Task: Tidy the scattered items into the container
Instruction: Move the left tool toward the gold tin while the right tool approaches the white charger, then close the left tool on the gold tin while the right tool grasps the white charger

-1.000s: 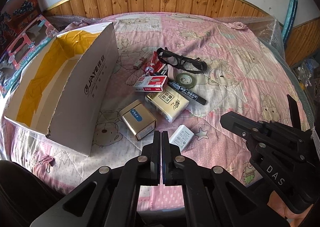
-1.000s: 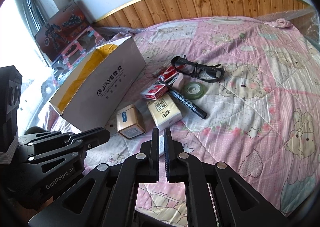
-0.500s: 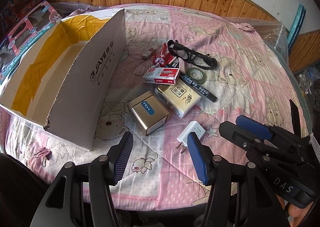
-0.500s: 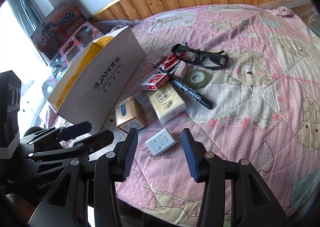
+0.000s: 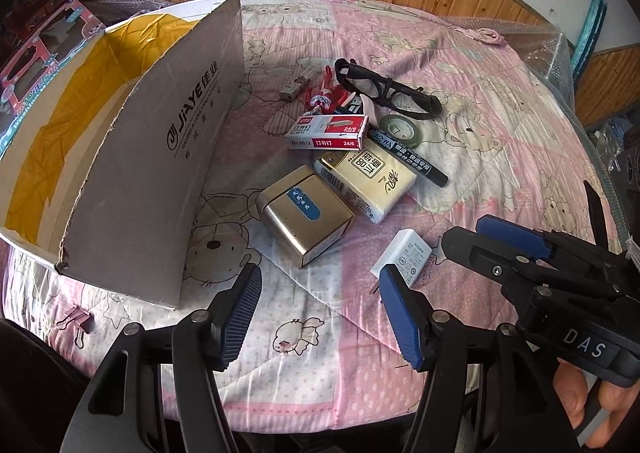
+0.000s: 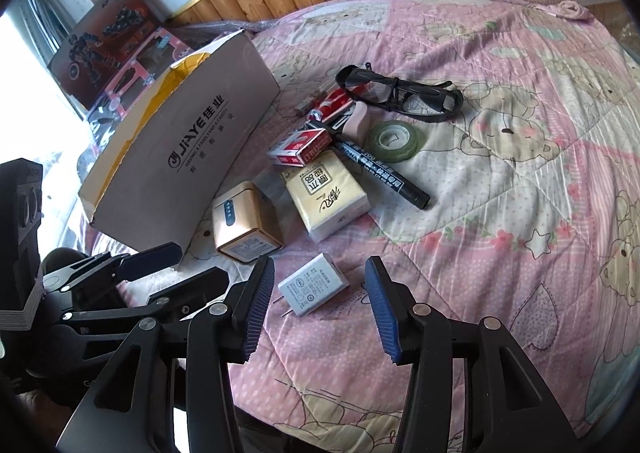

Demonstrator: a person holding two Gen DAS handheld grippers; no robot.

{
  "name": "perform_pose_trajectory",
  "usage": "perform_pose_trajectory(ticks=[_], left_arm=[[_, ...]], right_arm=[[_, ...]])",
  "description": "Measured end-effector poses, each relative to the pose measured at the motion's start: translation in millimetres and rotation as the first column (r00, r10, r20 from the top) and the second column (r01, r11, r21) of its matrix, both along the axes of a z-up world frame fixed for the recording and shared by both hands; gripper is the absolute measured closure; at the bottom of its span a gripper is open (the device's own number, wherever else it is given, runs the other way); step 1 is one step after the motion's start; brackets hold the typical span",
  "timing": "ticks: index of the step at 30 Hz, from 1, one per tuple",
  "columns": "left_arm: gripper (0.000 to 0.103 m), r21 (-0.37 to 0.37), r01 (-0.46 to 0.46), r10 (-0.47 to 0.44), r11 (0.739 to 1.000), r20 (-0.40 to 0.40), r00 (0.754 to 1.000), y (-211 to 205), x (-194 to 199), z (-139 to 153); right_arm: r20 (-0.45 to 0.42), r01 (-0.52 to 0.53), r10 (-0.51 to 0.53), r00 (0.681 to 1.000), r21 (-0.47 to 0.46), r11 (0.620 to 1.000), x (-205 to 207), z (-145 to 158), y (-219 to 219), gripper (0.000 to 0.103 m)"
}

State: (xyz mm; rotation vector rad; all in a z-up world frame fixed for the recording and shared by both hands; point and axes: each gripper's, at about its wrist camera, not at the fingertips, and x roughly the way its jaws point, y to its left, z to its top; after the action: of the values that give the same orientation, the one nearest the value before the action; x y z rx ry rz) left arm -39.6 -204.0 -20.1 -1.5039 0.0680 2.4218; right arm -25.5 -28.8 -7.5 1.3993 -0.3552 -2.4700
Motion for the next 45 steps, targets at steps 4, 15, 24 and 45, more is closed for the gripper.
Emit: perform_pose_trajectory(ticks=[4, 15, 24, 45], left_arm=[[0.041, 0.012, -0.002, 0.002, 1.0, 0.017, 1.0, -4.4, -7.8, -6.0], [0.041, 0.04, -0.019, 0.017, 0.999, 0.039, 0.999, -27.6, -21.0, -19.8], [0.037, 0.116, -0.011, 0.003, 0.993, 0.068, 0.998, -13.1, -46.0, -25.1], [0.041, 0.101, -0.014, 0.008, 0.995, 0.053, 0.999, -15.1, -56.4, -35.8]], right_arm=[[0.006, -0.024, 0.024, 1.0, 0.026, 0.999, -7.9, -1.4, -2.9, 0.052], [0.106, -0.09, 0.088, 0.991, 0.02, 0.996, -10.9, -34.8, -14.9, 0.052], [0.082, -0.14, 0.131, 0.988, 0.117, 0.983, -18.0, -54.7, -43.2, 0.045], [0.061, -0.277, 0.27, 0.961, 0.228, 0.933, -17.2, -34.5, -26.4, 0.047]])
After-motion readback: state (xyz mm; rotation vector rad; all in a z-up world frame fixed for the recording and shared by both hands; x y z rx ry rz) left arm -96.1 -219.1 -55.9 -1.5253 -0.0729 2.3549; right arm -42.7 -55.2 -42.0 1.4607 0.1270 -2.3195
